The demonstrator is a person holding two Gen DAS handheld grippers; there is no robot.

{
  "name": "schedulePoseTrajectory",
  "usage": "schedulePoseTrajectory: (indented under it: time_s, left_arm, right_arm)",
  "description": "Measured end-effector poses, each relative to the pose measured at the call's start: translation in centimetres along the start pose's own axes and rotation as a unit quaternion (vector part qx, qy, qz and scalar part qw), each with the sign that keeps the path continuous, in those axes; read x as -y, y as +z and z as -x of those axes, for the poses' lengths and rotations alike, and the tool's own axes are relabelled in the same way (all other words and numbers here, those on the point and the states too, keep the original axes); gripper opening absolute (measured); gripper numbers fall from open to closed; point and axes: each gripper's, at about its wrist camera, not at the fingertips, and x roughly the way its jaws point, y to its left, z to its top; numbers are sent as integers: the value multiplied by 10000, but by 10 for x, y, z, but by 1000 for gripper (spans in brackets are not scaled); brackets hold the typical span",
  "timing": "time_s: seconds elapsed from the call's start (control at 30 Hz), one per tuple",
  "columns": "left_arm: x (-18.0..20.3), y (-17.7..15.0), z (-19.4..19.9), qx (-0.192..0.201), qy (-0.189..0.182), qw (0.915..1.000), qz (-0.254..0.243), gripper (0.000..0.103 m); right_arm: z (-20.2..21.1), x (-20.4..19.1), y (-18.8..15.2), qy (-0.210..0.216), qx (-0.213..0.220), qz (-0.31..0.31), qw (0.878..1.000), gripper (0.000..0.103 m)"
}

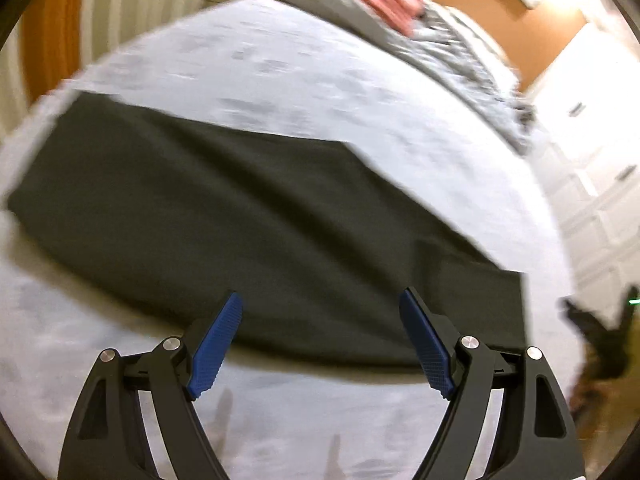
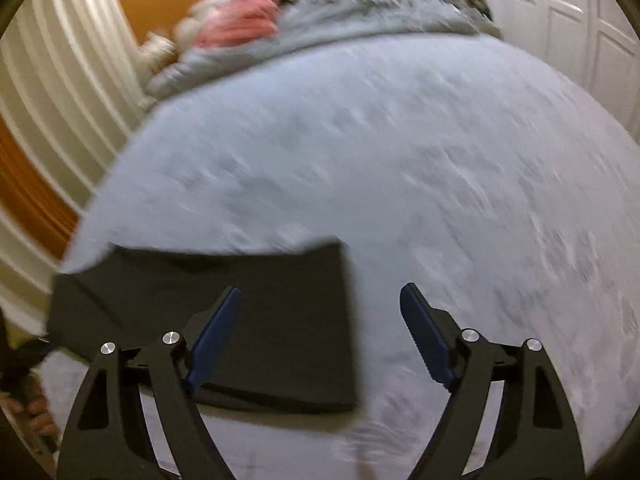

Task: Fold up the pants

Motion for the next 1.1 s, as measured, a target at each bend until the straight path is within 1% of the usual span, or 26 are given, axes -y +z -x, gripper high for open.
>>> schedulePoseTrajectory:
  time_s: [0.03,0.1,0.17,0.23,0.27,0.33,0.37,0.4,0.43,0.47,0.5,0.57,0.6,0.7,0.73,0.77,0.8,0.83,0.87,0.9,0.93,0.97,1.0,1.03,1.07,1.1]
  left_arm:
    - [13,2,-13,-147,-248,9996,-14,78]
    - [39,4,-38,-381,-486,9980,-112,78]
    - [60,4,-59,-577,-508,9967,-268,78]
    - [77,1,-83,-803,-536,9947,-342,78]
    - [81,0,-91,-872,-562,9940,-339,77]
    - [88,-6,-106,-1027,-592,9923,-357,73]
    - [92,-9,-109,-998,-507,9928,-433,65]
    - [95,-12,-109,-911,-370,9934,-589,50]
    - [101,-15,-109,-853,-219,9925,-847,35]
    - [103,-17,-110,-895,-208,9911,-962,6]
    - [104,-16,-110,-933,-280,9907,-950,6]
    - [106,-13,-101,-737,-365,9920,-954,5]
    - [110,-9,-91,-563,-415,9924,-1017,5]
    - [107,2,-65,-183,-547,9935,-983,5]
    - [100,6,-54,-24,-489,9943,-946,5]
    - [92,8,-51,25,-340,9954,-899,6]
    - [85,9,-52,25,-111,9959,-892,8]
    - [75,7,-61,-102,237,9949,-972,10]
    - [67,5,-71,-328,460,9936,-978,11]
    - [56,1,-78,-551,714,9924,-834,11]
    - [49,-1,-74,-534,619,9943,-682,12]
    - [45,-1,-64,-421,453,9965,-553,12]
    - [43,-1,-50,-228,337,9980,-485,17]
    - [42,0,-33,16,273,9982,-531,24]
    - [41,1,-19,211,303,9974,-622,44]
    - [36,1,-2,479,444,9955,-687,53]
  right_arm:
    - [-2,4,-4,-67,-71,48,9999,79]
    - [-5,2,-7,-98,-157,206,9996,79]
    - [-6,-4,-8,-181,-159,324,9992,81]
    - [-6,-9,-22,-243,-176,484,9984,83]
    - [-8,-12,-22,-264,-193,547,9980,84]
    - [-11,-17,-26,-237,-258,671,9971,85]
    - [-12,-17,-29,-250,-284,740,9965,85]
    - [-11,-18,-34,-268,-295,786,9961,87]
    - [-13,-21,-35,-300,-319,874,9952,87]
    - [-15,-23,-35,-333,-339,955,9943,88]
    - [-15,-24,-36,-356,-343,1002,9937,88]
    - [-17,-26,-35,-400,-353,1045,9931,88]
    - [-16,-26,-34,-392,-350,1016,9934,88]
    - [-9,-23,-32,-311,-213,865,9955,89]
    - [-6,-21,-31,-292,-167,815,9961,89]
    - [-3,-19,-30,-292,-119,764,9966,91]
    - [-2,-16,-29,-304,-71,709,9970,92]
    - [-6,-11,-28,-316,-92,631,9975,92]
    - [-11,-8,-28,-287,-192,583,9977,92]
    - [-19,-5,-29,-217,-357,523,9978,92]
    - [-24,-3,-30,-161,-468,475,9976,92]
    - [-29,-2,-31,-92,-563,402,9976,92]
    - [-34,-2,-33,47,-656,314,9973,92]
    - [-36,-2,-33,195,-709,274,9969,92]
    - [-38,-4,-34,372,-761,240,9961,92]
    - [-40,-5,-35,462,-784,235,9956,92]
